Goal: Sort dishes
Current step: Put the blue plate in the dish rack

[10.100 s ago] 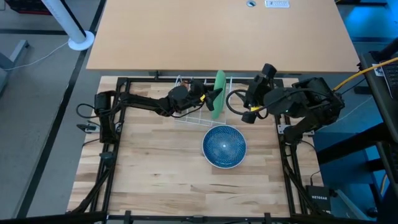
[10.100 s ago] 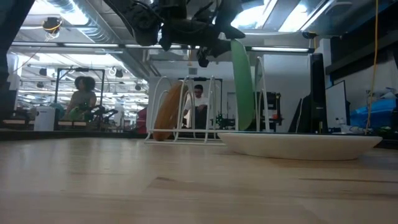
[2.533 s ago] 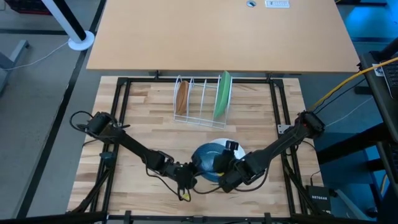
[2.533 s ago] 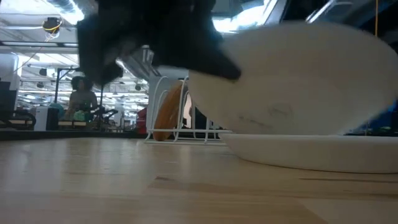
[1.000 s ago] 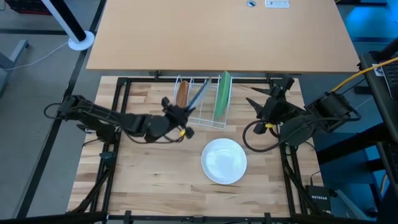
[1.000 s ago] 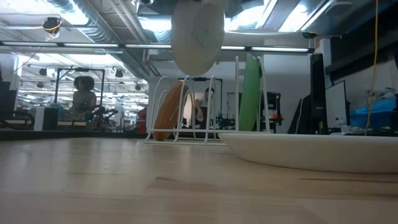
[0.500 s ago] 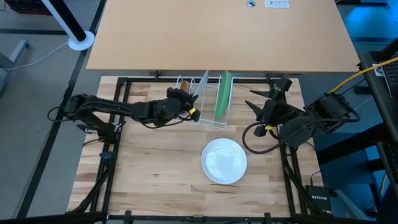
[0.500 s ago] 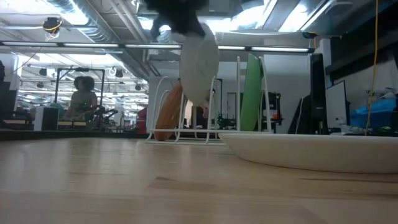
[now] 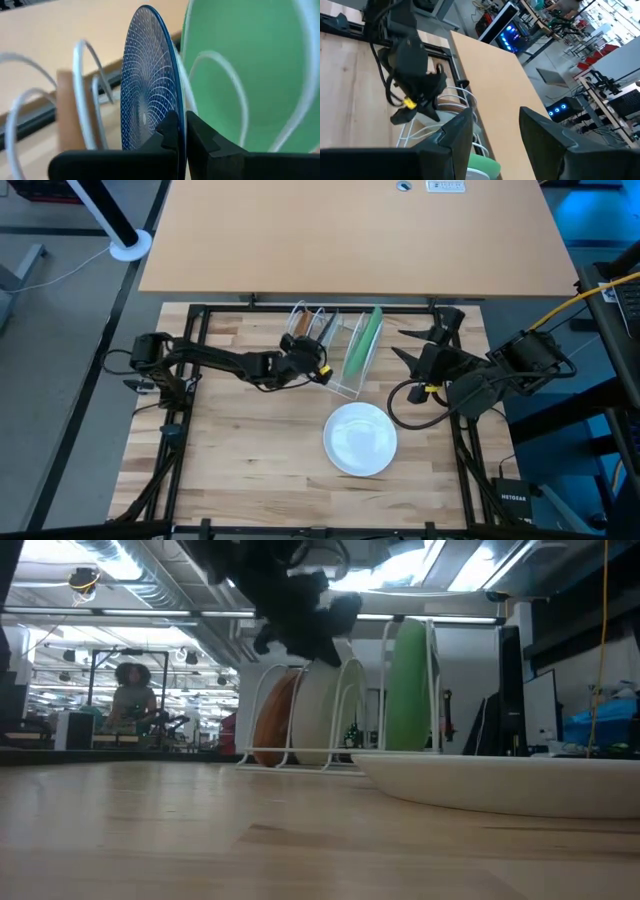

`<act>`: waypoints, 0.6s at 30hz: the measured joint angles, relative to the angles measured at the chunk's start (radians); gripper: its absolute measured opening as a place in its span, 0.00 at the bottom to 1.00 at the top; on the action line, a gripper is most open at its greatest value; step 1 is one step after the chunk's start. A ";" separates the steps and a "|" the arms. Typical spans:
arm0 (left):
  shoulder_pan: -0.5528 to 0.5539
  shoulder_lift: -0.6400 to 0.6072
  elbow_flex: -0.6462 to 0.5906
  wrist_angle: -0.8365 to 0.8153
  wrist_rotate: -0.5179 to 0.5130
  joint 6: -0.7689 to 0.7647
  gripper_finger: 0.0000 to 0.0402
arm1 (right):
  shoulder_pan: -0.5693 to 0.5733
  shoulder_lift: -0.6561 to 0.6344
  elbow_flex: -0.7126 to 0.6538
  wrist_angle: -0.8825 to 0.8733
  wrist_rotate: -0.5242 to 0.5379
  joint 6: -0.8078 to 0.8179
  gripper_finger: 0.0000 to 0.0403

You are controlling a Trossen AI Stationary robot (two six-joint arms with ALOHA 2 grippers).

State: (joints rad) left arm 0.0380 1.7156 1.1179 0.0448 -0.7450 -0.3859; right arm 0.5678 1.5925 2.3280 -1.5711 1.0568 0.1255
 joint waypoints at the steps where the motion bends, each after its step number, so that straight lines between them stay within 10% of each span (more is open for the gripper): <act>1: 0.001 0.014 -0.001 -0.001 0.007 0.000 0.00 | 0.000 0.000 0.000 0.000 -0.004 0.000 0.41; 18: -0.001 0.061 0.000 -0.006 0.038 0.102 0.14 | 0.000 0.000 0.000 0.000 -0.080 0.027 0.41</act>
State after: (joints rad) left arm 0.0366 1.7765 1.1175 0.0387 -0.7074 -0.2840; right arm 0.5678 1.5925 2.3280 -1.5707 0.9768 0.1524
